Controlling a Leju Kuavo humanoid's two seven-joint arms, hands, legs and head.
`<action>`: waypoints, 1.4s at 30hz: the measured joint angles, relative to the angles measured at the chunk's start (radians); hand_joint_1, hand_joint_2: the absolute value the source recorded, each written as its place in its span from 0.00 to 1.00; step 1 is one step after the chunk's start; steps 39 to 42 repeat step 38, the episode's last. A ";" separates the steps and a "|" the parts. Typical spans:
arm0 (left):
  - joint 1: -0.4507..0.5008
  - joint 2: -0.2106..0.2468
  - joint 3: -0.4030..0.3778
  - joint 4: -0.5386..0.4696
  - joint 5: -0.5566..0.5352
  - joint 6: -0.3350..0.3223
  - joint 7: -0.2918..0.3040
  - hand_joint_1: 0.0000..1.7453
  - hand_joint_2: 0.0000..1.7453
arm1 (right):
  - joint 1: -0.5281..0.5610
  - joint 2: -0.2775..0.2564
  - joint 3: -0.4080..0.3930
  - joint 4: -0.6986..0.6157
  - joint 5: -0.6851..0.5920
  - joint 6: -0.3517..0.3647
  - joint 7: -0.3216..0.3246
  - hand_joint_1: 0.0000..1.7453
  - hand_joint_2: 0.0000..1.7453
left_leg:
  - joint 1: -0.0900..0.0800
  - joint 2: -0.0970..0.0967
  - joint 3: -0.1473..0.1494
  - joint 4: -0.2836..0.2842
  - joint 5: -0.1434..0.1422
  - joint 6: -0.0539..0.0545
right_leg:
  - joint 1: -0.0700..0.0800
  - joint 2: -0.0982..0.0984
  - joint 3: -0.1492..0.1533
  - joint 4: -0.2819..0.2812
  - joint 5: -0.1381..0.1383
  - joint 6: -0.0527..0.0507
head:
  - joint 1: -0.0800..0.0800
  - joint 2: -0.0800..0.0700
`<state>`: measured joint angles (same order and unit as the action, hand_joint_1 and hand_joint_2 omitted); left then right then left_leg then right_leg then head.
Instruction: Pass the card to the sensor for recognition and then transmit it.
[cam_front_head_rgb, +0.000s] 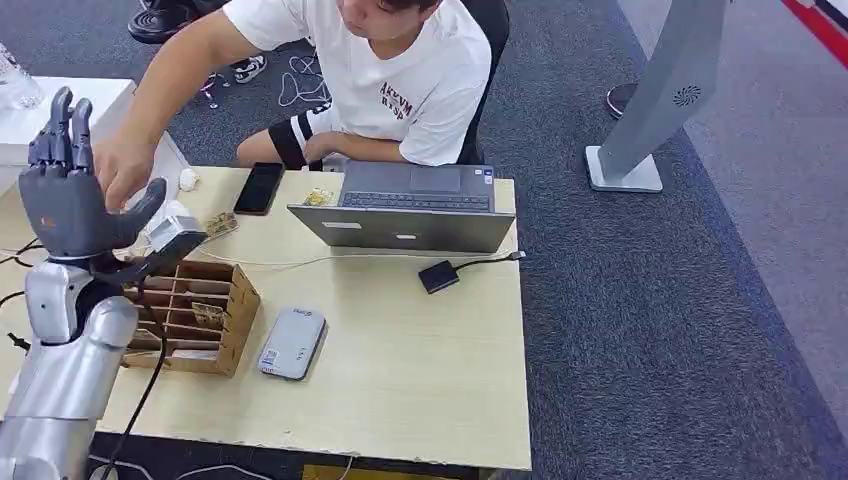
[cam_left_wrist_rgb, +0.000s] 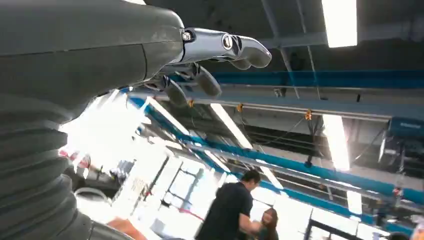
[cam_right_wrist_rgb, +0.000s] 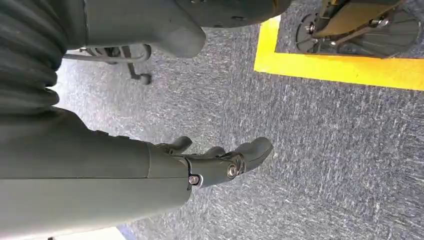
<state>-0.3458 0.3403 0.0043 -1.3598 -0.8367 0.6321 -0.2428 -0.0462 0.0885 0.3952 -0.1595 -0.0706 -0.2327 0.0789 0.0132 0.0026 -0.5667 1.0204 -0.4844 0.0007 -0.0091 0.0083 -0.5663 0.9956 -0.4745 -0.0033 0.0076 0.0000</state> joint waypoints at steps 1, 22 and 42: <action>0.055 -0.001 0.023 -0.056 0.081 -0.011 -0.040 0.00 1.00 | 0.001 0.000 -0.002 0.000 -0.009 -0.006 -0.006 0.00 1.00 | 0.000 0.002 0.001 0.000 -0.001 0.000 | 0.000 0.002 -0.001 0.000 0.000 0.000 | 0.000 0.000; 0.475 -0.265 0.905 -0.522 0.807 -0.595 -0.439 0.00 1.00 | 0.026 0.011 -0.063 0.001 -0.072 -0.045 -0.042 0.00 1.00 | 0.000 0.000 0.000 -0.001 -0.005 0.001 | 0.000 -0.001 0.002 0.000 -0.005 0.002 | 0.000 0.000; 0.333 -0.503 1.488 0.231 1.273 -0.158 -0.263 0.00 1.00 | 0.021 0.031 -0.100 0.001 -0.060 -0.091 -0.041 0.00 1.00 | -0.002 -0.002 0.003 -0.001 -0.007 0.002 | -0.002 -0.003 0.004 -0.002 -0.006 0.002 | -0.001 0.000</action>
